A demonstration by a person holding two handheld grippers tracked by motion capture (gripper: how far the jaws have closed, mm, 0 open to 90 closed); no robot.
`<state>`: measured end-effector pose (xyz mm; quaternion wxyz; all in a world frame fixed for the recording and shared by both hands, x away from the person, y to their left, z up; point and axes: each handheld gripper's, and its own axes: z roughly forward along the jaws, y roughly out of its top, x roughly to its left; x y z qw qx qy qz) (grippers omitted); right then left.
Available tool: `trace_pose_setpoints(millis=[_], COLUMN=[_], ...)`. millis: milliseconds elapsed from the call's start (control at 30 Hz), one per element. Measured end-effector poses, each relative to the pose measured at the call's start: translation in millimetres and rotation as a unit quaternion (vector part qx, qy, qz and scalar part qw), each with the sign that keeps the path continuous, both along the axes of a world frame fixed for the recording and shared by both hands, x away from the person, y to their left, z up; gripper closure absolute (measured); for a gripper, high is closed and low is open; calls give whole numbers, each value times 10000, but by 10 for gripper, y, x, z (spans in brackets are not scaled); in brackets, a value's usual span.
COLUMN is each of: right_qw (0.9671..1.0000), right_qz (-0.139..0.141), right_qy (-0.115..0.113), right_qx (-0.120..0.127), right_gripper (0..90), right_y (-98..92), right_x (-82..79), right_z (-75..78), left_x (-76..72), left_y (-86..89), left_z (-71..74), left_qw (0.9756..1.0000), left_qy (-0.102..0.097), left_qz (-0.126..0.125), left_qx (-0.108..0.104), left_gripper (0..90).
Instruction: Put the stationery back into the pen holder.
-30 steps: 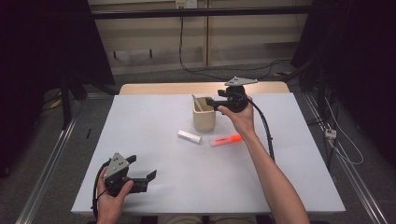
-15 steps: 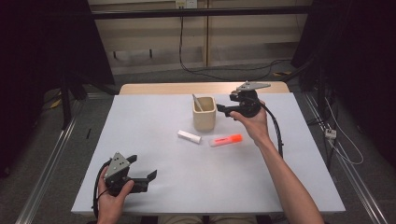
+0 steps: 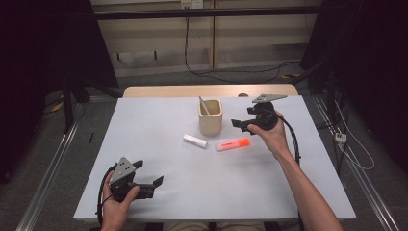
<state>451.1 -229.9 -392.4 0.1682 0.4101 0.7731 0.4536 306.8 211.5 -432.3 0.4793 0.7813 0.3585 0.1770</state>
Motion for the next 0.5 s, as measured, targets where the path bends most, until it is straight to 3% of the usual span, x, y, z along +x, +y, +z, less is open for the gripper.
trace_pose_setpoints(millis=[133,233,300,333,433,500], right_qw=[9998,9994,9990,9986,9986,9980], right_qz=[-74,-266,-276,-299,-357,-311], right_qy=[169,122,222,307,273,432], right_qx=[-91,-175,-256,-310,-286,-329], right_gripper=[112,189,209,238,347,414], right_y=[-41,-73,-89,-98,-141,-159], right_x=[-35,-74,-89,-93,-129,-131], right_z=[-81,-140,-185,-207,-283,-333], left_x=[7,3,6,9,9,8], left_y=[4,1,-2,-7,-15,-17], left_z=[-5,-2,-3,-5,-2,-3], left_qw=[10000,10000,10000,10000,10000,10000], left_qy=[26,13,10,31,1,5], left_qz=[10,-4,-7,-9,-33,-39], left_qx=[30,29,38,31,52,49], left_gripper=[56,57,56,57,56,57])
